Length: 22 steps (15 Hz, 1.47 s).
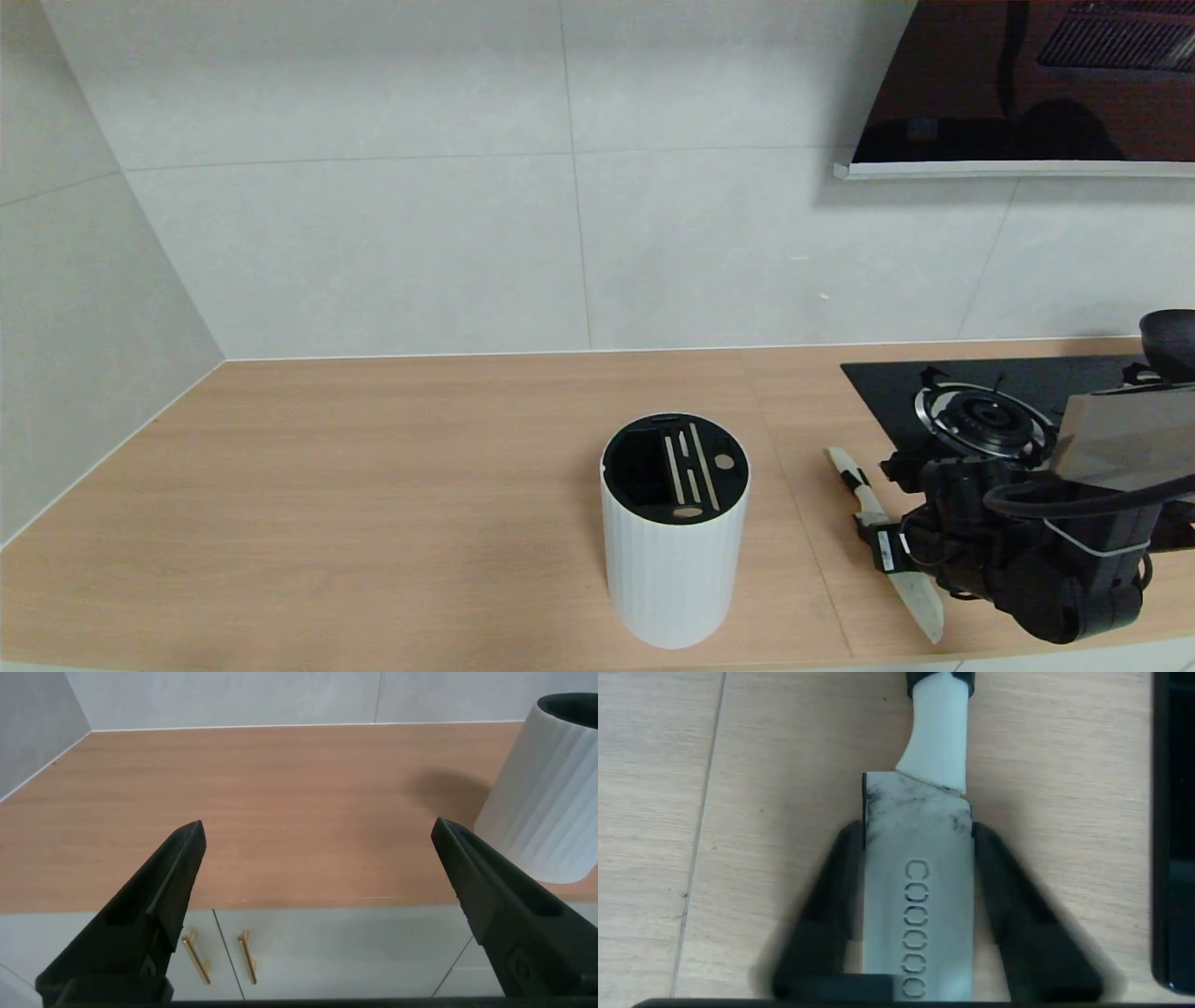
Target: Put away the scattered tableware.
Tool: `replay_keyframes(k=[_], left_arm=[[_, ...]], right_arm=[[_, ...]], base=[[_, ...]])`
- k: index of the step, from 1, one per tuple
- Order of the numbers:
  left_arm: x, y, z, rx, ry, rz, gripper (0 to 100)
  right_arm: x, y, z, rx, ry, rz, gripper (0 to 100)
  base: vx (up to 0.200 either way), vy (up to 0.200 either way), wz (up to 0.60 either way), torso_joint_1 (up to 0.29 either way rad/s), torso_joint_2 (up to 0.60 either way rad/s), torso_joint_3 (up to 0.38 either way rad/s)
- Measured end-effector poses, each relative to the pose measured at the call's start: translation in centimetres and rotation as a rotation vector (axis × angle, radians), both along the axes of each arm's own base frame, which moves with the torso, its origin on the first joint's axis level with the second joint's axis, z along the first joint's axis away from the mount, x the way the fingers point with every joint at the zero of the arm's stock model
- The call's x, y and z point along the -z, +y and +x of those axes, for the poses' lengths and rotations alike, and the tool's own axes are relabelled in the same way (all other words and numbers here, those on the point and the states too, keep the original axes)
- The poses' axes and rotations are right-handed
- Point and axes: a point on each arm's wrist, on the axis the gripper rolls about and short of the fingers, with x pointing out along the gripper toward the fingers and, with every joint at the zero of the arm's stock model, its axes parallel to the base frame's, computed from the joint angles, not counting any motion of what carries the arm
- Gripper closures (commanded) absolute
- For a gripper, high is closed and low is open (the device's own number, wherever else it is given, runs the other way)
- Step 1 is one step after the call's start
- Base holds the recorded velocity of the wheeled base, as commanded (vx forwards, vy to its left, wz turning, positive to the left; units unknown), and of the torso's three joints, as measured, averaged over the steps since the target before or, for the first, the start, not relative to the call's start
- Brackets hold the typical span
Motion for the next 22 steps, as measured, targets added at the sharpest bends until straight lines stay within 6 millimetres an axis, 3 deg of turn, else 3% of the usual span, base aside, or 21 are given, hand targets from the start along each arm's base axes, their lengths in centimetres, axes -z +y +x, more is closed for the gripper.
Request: replay_keyframes(k=[5, 8, 11, 15, 18, 22], left_arm=[[0.0, 0.0, 0.0, 0.000, 0.000, 0.000, 0], [0.0, 0.0, 0.0, 0.000, 0.000, 0.000, 0], [0.0, 0.0, 0.0, 0.000, 0.000, 0.000, 0], [0.0, 0.0, 0.0, -0.001, 0.000, 0.004, 0], [-0.8, 0.0, -0.1, -0.018, -0.058, 0.001, 0], [-2.0, -0.1, -0.5, 0.047, -0.093, 0.007, 0]], right_arm=[[-1.8, 0.1, -0.1, 0.020, -0.048, 0.038, 100], [-5.2, 0.2, -0.8, 0.019, -0.139, 0.066, 100], [-9.3, 0.8, -2.5, -0.014, -0.247, 0.084, 100], [-13.2, 2.2, -5.2, -0.091, -0.356, 0.106, 100], [-15.2, 3.4, -7.0, -0.151, -0.388, 0.127, 100], [-16.5, 3.7, -7.7, -0.163, -0.436, 0.141, 100]], base=[[0.000, 0.000, 0.00, 0.000, 0.00, 0.000], [0.000, 0.000, 0.00, 0.000, 0.00, 0.000], [0.000, 0.000, 0.00, 0.000, 0.00, 0.000], [0.000, 0.000, 0.00, 0.000, 0.00, 0.000], [0.000, 0.000, 0.00, 0.000, 0.00, 0.000], [0.000, 0.000, 0.00, 0.000, 0.00, 0.000]])
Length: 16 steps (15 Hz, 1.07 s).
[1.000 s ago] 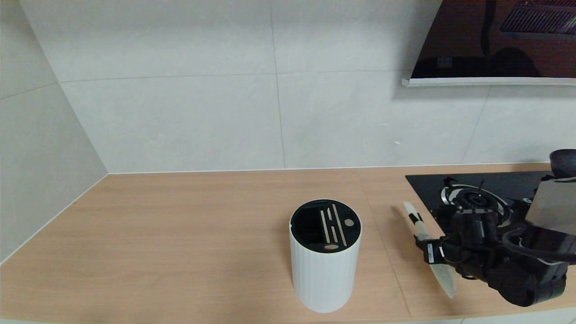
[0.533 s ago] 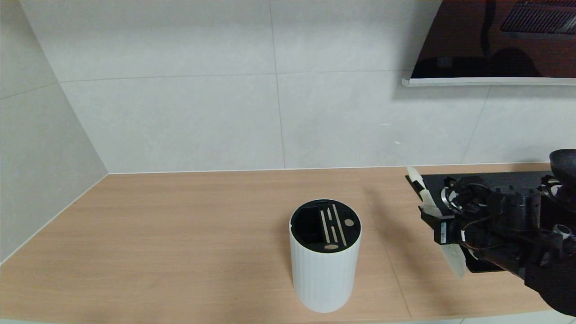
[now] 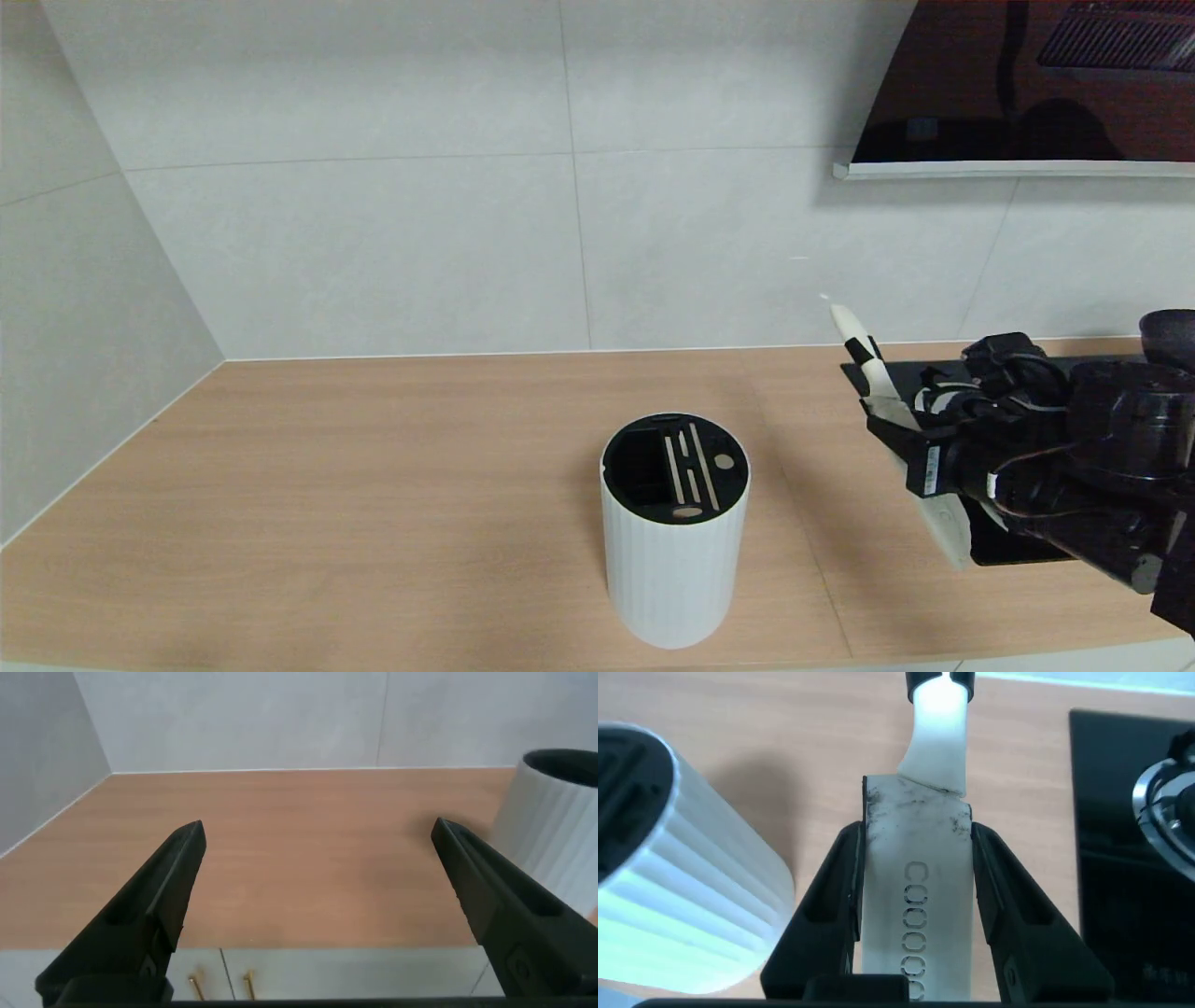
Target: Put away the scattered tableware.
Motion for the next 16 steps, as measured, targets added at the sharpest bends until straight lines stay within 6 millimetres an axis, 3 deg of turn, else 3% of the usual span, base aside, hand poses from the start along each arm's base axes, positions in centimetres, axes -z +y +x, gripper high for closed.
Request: replay_keyframes(k=[4, 7, 9, 12, 16], left_arm=[[-2.3, -0.4, -0.5, 0.199, 0.116, 0.009, 0], [-5.8, -0.7, 1.7, 0.301, 0.195, 0.000, 0], [-8.4, -0.8, 4.6, 0.336, 0.224, -0.024, 0], [-12.2, -1.3, 11.1, 0.404, 0.231, -0.180, 0], [-13.7, -4.5, 18.9, 0.570, 0.294, -0.348, 0]], right_arm=[[-1.6, 0.6, 0.1, -0.017, -0.059, 0.023, 100], [-2.7, 1.9, 0.7, -0.051, -0.051, 0.021, 100], [-4.0, 2.5, 1.5, -0.058, -0.069, 0.030, 100], [-5.5, 4.1, 2.0, -0.105, -0.106, 0.050, 100], [-6.0, 6.8, 0.5, -0.205, -0.111, 0.072, 100]], base=[[0.000, 0.000, 0.00, 0.000, 0.00, 0.000], [0.000, 0.000, 0.00, 0.000, 0.00, 0.000], [0.000, 0.000, 0.00, 0.000, 0.00, 0.000], [0.000, 0.000, 0.00, 0.000, 0.00, 0.000], [0.000, 0.000, 0.00, 0.000, 0.00, 0.000]])
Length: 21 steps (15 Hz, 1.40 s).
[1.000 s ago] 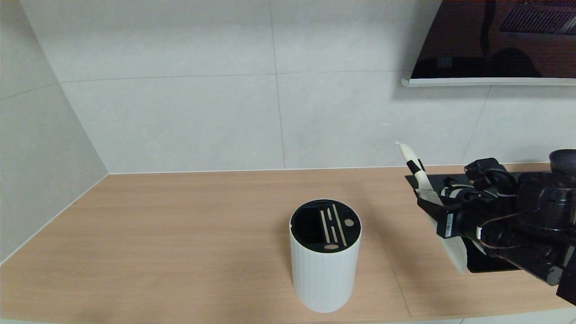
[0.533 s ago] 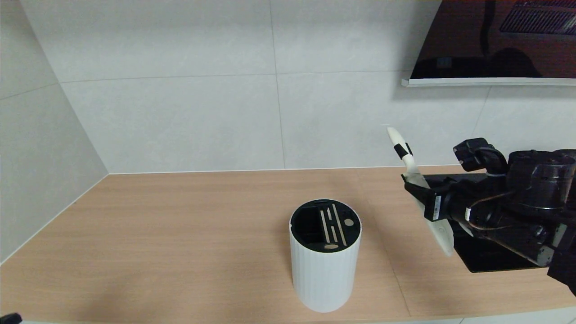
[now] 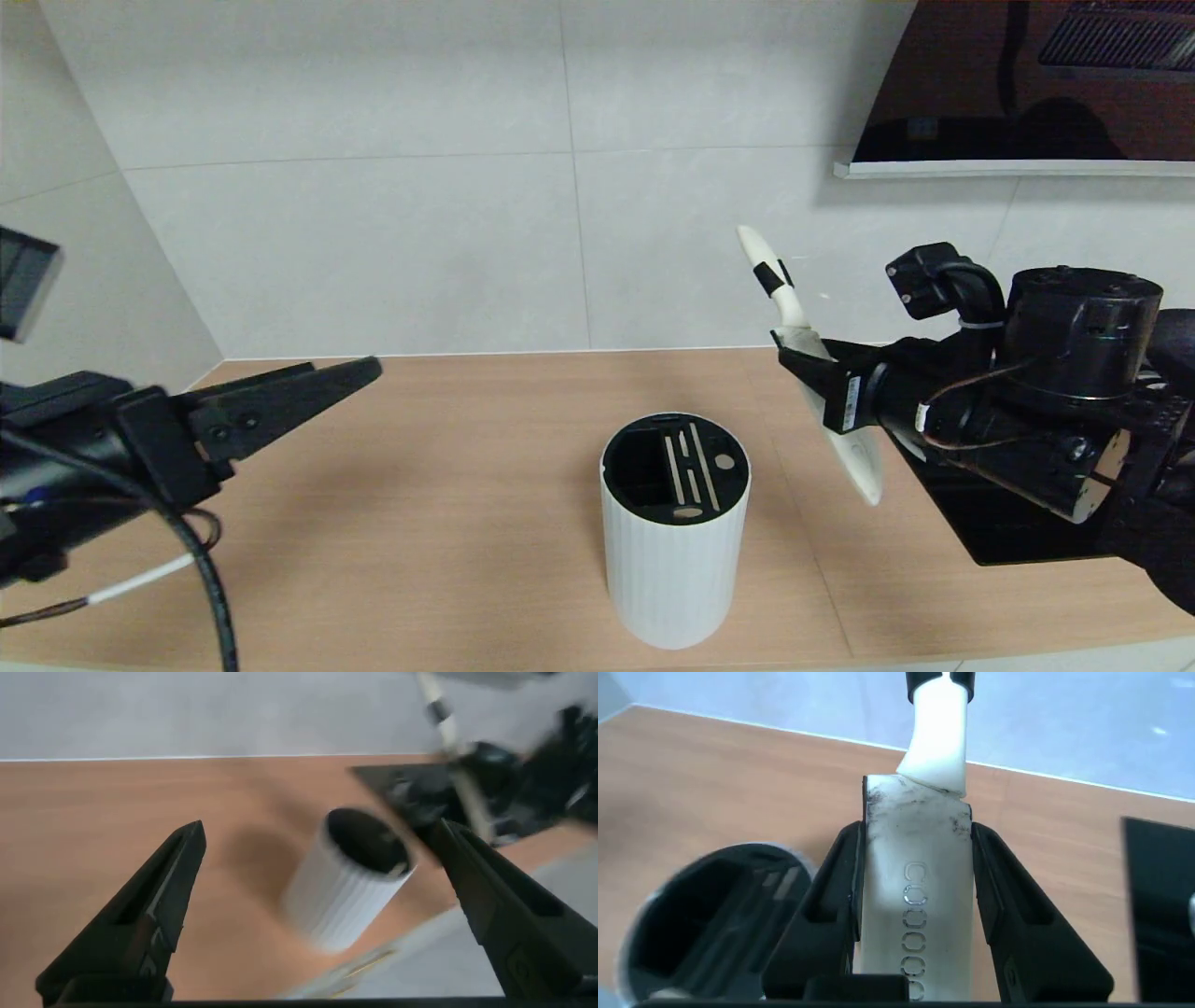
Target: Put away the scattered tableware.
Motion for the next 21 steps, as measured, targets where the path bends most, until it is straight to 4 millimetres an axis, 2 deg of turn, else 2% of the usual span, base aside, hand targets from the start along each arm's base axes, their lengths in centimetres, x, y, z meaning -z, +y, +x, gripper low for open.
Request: replay_keyframes(k=[3, 6, 10, 14, 17, 21], left_arm=[[0.1, -2.9, 2.3, 0.100, 0.160, -0.187, 0], [-0.4, -4.8, 3.2, 0.166, 0.173, -0.324, 0], [0.5, -7.8, 3.8, 0.167, 0.200, -0.365, 0], [2.3, -11.1, 4.6, 0.127, 0.202, -0.370, 0], [3.3, -12.1, 4.9, 0.138, 0.234, -0.352, 0], [3.5, -12.6, 5.3, 0.143, 0.249, -0.408, 0]], right_arm=[[-0.3, 1.8, -1.3, -0.049, 0.040, 0.050, 100], [-0.8, 3.4, -2.9, -0.109, 0.108, 0.085, 100], [-1.9, 5.6, -5.2, -0.206, 0.160, 0.158, 100], [-1.5, 6.9, -6.2, -0.256, 0.190, 0.166, 100], [-0.9, 7.9, -7.0, -0.293, 0.217, 0.162, 100], [-0.3, 8.7, -7.6, -0.321, 0.243, 0.150, 100]], base=[[0.000, 0.000, 0.00, 0.000, 0.00, 0.000], [0.000, 0.000, 0.00, 0.000, 0.00, 0.000], [0.000, 0.000, 0.00, 0.000, 0.00, 0.000], [0.000, 0.000, 0.00, 0.000, 0.00, 0.000], [0.000, 0.000, 0.00, 0.000, 0.00, 0.000], [0.000, 0.000, 0.00, 0.000, 0.00, 0.000]])
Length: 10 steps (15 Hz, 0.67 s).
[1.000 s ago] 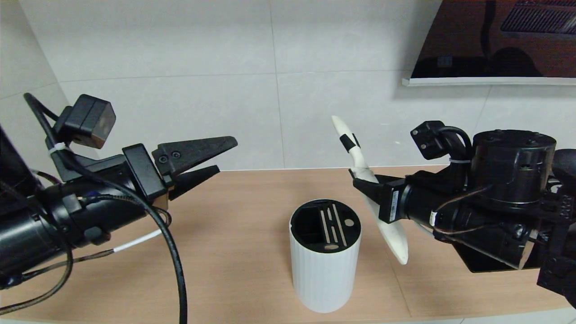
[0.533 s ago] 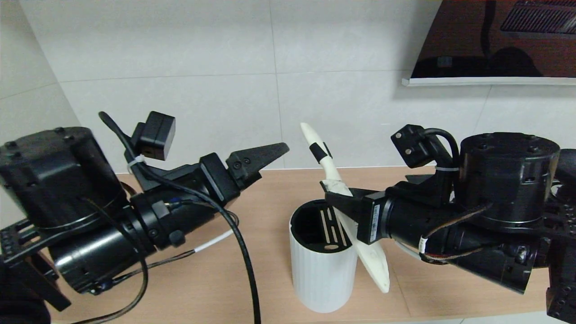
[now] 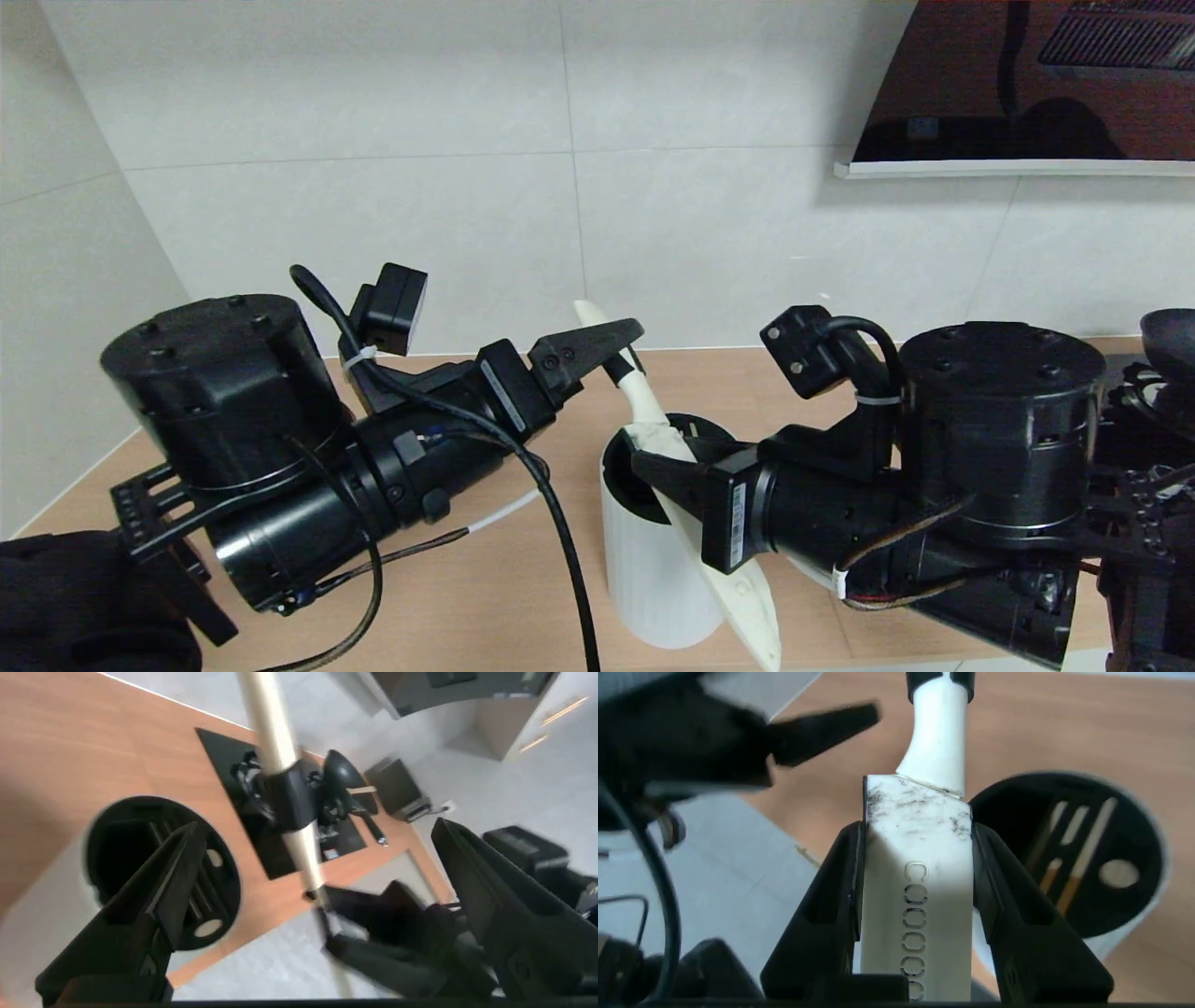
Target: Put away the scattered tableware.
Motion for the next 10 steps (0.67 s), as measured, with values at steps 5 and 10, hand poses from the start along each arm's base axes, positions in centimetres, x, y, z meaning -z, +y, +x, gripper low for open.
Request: replay_keyframes(k=[5, 10], left_arm=[[1.1, -0.6, 0.8, -0.026, 0.017, 0.011, 0], [1.9, -1.2, 1.2, -0.039, 0.024, 0.017, 0]], right_arm=[[0.3, 0.5, -0.6, -0.023, 0.014, 0.000, 100], [0.6, 0.9, -0.8, -0.037, 0.020, -0.007, 100]], base=[[0.000, 0.000, 0.00, 0.000, 0.00, 0.000], [0.000, 0.000, 0.00, 0.000, 0.00, 0.000]])
